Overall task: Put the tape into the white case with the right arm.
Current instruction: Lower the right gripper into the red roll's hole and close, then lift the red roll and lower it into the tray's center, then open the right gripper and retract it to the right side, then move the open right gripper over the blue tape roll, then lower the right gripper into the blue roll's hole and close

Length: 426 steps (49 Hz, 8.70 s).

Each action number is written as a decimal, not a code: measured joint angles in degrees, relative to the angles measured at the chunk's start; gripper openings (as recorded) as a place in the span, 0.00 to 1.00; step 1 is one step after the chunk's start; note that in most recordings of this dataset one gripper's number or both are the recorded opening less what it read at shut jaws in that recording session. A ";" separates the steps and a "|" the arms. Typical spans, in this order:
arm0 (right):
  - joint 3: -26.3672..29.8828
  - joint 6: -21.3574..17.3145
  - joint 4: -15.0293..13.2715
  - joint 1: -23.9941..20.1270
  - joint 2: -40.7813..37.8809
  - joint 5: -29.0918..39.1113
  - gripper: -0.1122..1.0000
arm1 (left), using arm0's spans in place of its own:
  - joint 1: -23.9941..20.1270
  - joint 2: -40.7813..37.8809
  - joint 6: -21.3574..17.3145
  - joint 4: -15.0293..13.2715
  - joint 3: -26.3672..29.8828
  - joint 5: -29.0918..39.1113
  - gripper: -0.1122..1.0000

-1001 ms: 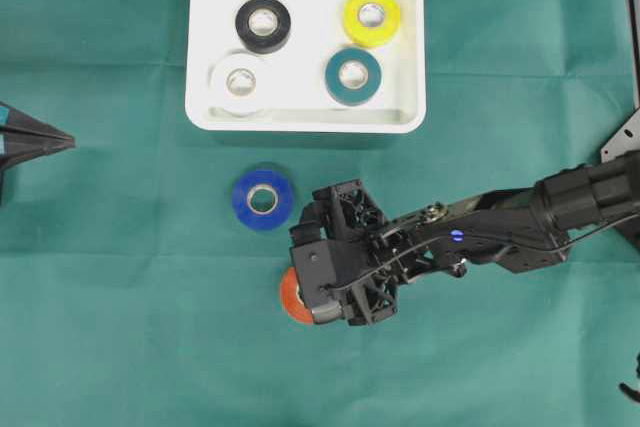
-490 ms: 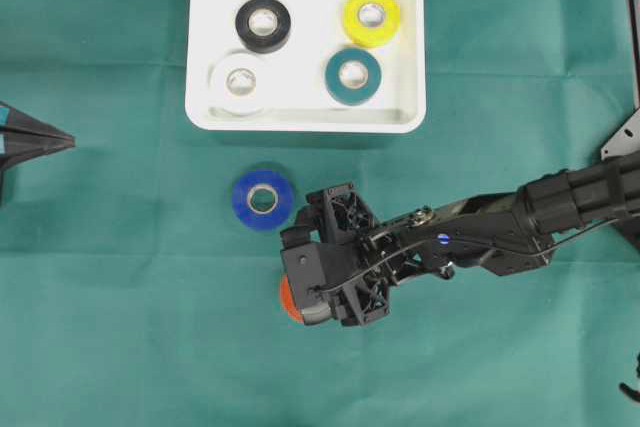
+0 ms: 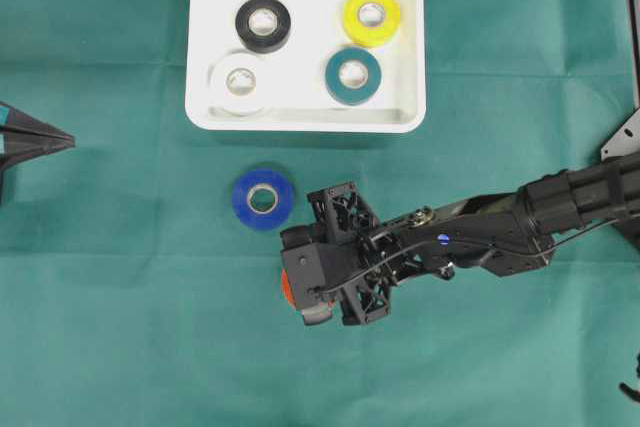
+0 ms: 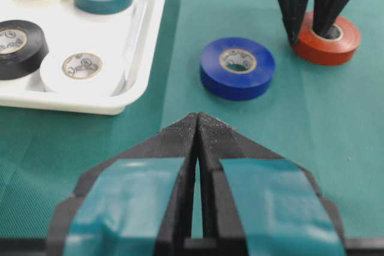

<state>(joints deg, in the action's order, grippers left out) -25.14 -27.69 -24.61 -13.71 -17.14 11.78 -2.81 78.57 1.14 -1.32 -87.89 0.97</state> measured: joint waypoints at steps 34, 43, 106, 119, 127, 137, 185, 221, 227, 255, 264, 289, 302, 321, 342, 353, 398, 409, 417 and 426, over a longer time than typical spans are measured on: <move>0.97 -0.09 0.00 -0.09 8.26 7.82 0.11 | 0.00 0.00 0.00 0.00 0.00 0.00 0.10; 0.97 -0.09 0.00 1.32 8.26 7.91 0.11 | 0.09 0.00 0.00 0.09 0.00 0.00 0.10; 0.97 0.26 -10.28 34.19 9.23 5.27 0.11 | 0.00 0.00 0.00 0.00 0.00 0.00 0.10; 0.97 0.18 -10.37 35.16 8.88 5.01 0.11 | 0.09 0.00 0.00 0.00 -0.09 0.00 0.10; 0.97 0.09 -10.37 35.86 8.44 4.04 0.11 | 0.09 0.00 0.00 0.09 -0.09 0.00 0.10; 0.97 0.09 -10.37 35.95 7.82 3.78 0.34 | 0.09 0.00 0.00 0.00 -0.09 0.00 0.10; -23.38 0.26 -10.37 35.95 30.06 0.97 0.72 | 0.00 0.00 0.00 0.00 -0.09 0.00 0.10; -49.13 -0.09 -10.37 35.86 61.61 -9.58 0.71 | 0.00 0.00 0.00 0.00 -0.09 0.00 0.10; -50.27 -0.18 -10.37 35.95 64.34 -9.76 0.71 | 0.00 0.00 0.00 0.09 -0.09 0.00 0.10; -53.09 -4.92 -7.82 18.11 65.30 -9.76 0.71 | 0.00 0.00 0.00 0.00 -0.09 0.09 0.10; -53.79 -6.68 -7.82 10.99 65.30 -9.05 0.70 | 0.00 0.00 0.00 0.09 -0.09 0.09 0.10; -48.25 -6.50 -8.00 9.58 55.20 -9.40 0.66 | 0.00 0.00 0.09 0.00 -0.09 0.09 0.10; -39.20 -6.06 -9.40 9.58 41.13 -13.36 0.66 | 0.00 0.00 0.00 0.00 -0.09 0.09 0.10; -23.47 -6.06 -9.84 9.58 21.53 -15.56 0.66 | 0.00 0.00 0.00 0.00 -0.09 0.09 0.10; -7.38 -6.06 -9.84 9.58 7.21 -15.47 0.66 | 0.00 0.00 0.00 0.00 -0.09 0.09 0.10; -0.44 -6.06 -9.84 9.58 2.37 -15.47 0.66 | 0.00 0.00 0.00 0.00 -0.09 0.09 0.10; 6.42 -6.15 -9.84 6.68 -4.83 -2.64 0.66 | 0.00 0.00 0.00 0.00 -0.09 0.09 0.10; 7.38 -6.33 -9.84 6.59 -5.71 -2.46 0.65 | 0.00 0.00 0.00 0.00 -0.09 0.09 0.10; 7.47 -6.33 -9.84 6.50 -5.71 -2.02 0.37 | 0.00 0.00 0.00 0.09 -0.09 0.09 0.10; 7.65 -6.24 -9.76 6.15 -5.80 0.53 0.13 | 0.00 0.00 0.00 0.00 -0.09 0.09 0.10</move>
<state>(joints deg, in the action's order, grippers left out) -17.49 -33.93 -34.37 -7.56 -22.94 12.30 -2.81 78.57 1.14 -1.32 -87.98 1.05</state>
